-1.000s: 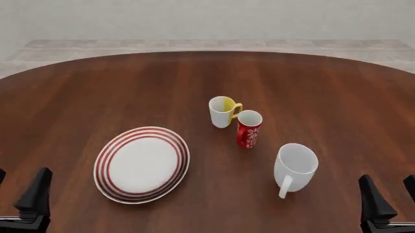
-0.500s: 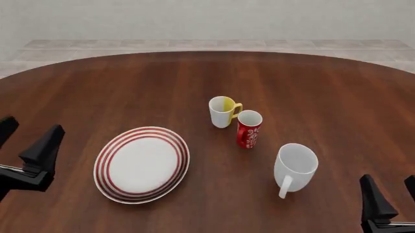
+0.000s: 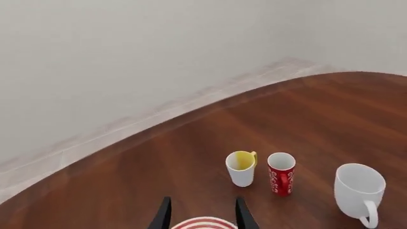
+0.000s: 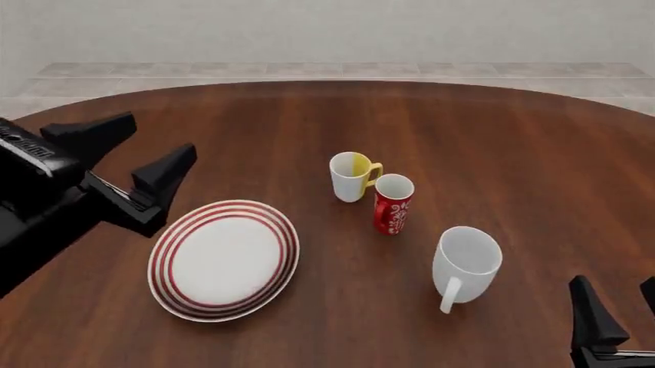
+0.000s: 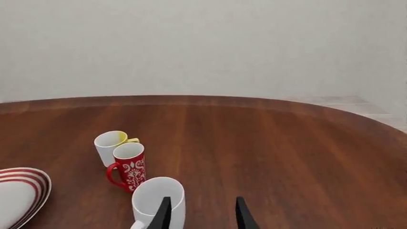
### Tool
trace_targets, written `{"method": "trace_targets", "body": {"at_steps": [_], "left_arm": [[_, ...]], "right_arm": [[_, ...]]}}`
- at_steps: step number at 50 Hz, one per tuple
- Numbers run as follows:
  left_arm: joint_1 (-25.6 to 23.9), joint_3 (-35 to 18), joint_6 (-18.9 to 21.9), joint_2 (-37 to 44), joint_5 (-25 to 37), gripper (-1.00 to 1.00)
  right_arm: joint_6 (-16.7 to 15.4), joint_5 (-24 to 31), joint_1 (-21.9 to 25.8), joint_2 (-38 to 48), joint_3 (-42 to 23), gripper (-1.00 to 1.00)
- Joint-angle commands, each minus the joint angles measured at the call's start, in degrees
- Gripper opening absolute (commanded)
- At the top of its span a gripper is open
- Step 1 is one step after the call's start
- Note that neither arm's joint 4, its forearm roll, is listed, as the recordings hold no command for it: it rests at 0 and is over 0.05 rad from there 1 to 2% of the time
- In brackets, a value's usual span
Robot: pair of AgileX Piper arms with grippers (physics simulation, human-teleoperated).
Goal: Pick up the red mug and put it on the plate
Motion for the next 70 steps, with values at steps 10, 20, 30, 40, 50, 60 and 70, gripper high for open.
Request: {"method": "trace_targets", "body": {"at_steps": [10, 20, 30, 40, 50, 60, 70], "left_arm": [[-5.7, -8.3, 2.5, 16.5, -5.7, 1.00], [-5.9, -12.5, 1.6, 22.5, -5.8, 1.00], [-6.8, -13.9, 1.8, 27.2, -7.3, 1.00], [-6.8, -15.8, 3.6, 33.7, -10.1, 1.00], [-7.4, -17.2, 4.0, 39.2, -12.3, 1.00], [-7.3, -19.0, 4.5, 43.7, -13.6, 1.00], [-8.0, -20.6, 4.3, 46.8, -13.6, 1.00]], "right_arm": [[0.0, 0.2, 0.0, -0.3, 0.3, 1.00], [0.0, -0.3, -0.2, -0.2, 0.7, 1.00], [0.1, -0.4, -0.1, -0.2, 0.8, 1.00], [0.6, -0.4, -0.4, -0.1, 0.7, 1.00], [0.8, -0.5, -0.5, -0.1, 0.8, 1.00], [0.6, -0.4, -0.5, -0.2, 0.7, 1.00], [0.3, -0.4, -0.4, -0.2, 0.6, 1.00]]}}
